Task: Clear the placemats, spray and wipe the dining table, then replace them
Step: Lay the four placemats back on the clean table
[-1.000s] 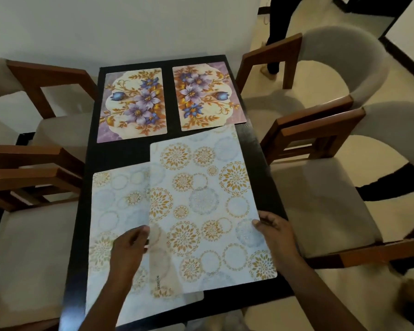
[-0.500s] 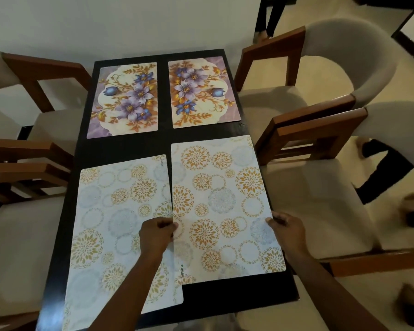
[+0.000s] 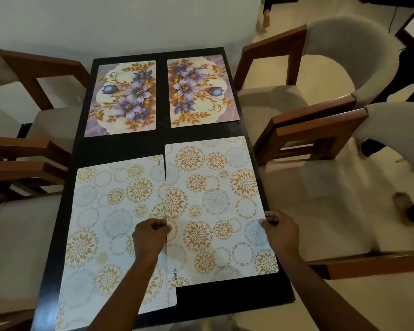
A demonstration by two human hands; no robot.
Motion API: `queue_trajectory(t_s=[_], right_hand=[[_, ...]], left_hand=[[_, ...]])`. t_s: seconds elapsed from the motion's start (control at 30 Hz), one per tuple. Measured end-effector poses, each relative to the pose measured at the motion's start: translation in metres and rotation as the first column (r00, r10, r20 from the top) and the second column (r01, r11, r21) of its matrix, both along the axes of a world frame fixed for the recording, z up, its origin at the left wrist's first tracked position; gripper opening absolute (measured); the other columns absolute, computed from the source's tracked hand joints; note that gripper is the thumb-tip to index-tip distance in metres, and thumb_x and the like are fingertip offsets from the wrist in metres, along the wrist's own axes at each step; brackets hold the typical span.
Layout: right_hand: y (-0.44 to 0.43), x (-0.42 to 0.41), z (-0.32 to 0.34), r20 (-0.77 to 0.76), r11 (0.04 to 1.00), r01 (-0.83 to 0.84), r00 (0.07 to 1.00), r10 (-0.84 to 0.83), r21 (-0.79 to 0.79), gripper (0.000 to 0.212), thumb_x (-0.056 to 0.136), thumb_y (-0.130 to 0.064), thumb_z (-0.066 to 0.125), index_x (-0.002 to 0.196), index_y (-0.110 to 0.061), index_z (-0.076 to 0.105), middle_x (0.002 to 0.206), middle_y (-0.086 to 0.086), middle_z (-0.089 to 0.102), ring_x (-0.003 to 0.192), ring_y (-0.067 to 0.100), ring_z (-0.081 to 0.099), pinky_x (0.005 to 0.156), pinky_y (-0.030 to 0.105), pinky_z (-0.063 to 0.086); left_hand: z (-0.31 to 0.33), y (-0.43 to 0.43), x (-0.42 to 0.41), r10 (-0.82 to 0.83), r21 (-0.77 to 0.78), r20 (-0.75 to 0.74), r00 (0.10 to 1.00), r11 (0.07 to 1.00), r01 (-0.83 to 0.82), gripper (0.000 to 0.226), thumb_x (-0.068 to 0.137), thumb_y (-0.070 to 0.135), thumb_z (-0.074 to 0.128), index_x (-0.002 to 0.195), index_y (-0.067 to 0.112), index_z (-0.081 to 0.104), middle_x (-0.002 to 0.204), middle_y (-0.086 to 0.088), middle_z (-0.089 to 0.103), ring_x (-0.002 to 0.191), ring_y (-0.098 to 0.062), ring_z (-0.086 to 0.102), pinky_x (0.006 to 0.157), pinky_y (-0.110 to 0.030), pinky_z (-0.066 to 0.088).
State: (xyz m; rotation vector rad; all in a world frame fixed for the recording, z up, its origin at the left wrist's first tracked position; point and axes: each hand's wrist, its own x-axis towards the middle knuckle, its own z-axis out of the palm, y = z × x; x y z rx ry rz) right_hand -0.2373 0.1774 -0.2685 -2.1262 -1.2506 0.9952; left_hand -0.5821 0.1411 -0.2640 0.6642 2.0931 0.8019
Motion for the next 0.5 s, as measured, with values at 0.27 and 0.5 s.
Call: queue_trajectory(t_s=[0.27,0.5], right_hand=[[-0.0001,-0.0071,0.0008,-0.004,0.999,0.046,0.999,-0.046,0.005,0.023,0.091,-0.012,0.08,0.113,-0.009,0.076,0.085,-0.009,0.067,0.077,-0.006,0.059,0.066,0.003,0.037],[-0.0026,-0.0093,0.0043,0.023,0.999,0.048,0.999,-0.048,0.011,0.025,0.092,-0.016,0.079,0.116,-0.012,0.075,0.093,-0.005,0.069,0.088,0.013,0.065,0.079,0.024,0.046]], left_hand=[[-0.0025,0.0025,-0.0055,-0.025,-0.041,0.014,1.0,0.999,0.026,0.018,0.076,0.01,0.09,0.077,0.024,0.078,0.08,-0.003,0.08,0.08,-0.025,0.078,0.083,-0.051,0.065],[-0.0031,0.0027,-0.006,-0.078,-0.048,-0.03,0.997,0.996,0.076,0.017,0.075,0.012,0.092,0.077,0.022,0.078,0.075,0.0,0.079,0.075,-0.023,0.078,0.082,-0.05,0.065]])
